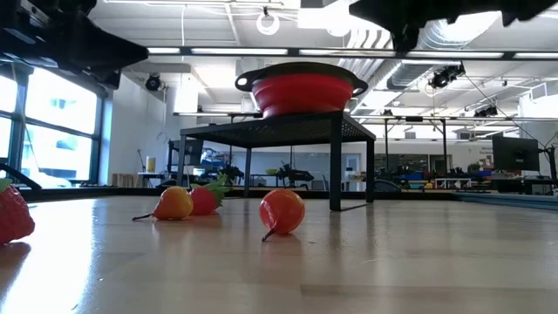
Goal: Pick & Place Fruit
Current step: Put the strawberry into the strainer bowl on the shelf
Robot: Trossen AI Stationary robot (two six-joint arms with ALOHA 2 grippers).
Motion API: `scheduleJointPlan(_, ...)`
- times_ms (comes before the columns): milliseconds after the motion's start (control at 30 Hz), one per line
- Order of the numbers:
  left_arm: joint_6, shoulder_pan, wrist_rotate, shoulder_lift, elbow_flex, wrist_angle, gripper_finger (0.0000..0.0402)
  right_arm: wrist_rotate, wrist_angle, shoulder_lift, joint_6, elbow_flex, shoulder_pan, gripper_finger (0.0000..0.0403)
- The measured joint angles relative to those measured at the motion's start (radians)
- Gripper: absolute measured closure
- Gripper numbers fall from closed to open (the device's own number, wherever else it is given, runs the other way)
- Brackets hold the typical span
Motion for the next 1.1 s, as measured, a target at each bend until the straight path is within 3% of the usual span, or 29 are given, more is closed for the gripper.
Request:
scheduleJointPlan(167,-0.022,0.000,0.015,0.000,0.000,0.009,0.0402,0.001,0.148,-0.021,-0.002,-0.118,0.003,0.0395)
scheduleJointPlan(333,-0.105,0.000,-0.002,0.006,0.000,0.022,0.0402,0.001,0.188,-0.039,0.003,-0.183,0.002,0.0395)
scheduleJointPlan(500,-0.105,0.000,-0.118,0.067,0.034,-0.015,0.0402,0.000,0.189,-0.066,0.002,-0.209,0.002,0.0395)
scheduleJointPlan(633,-0.105,0.000,-0.185,0.158,0.101,-0.068,0.0402,0.000,0.161,-0.101,-0.022,-0.210,0.002,0.0395)
scheduleJointPlan(1100,-0.207,0.009,-0.202,0.396,0.251,-0.133,0.0402,-0.007,-0.070,-0.286,-0.070,-0.210,0.002,0.0397)
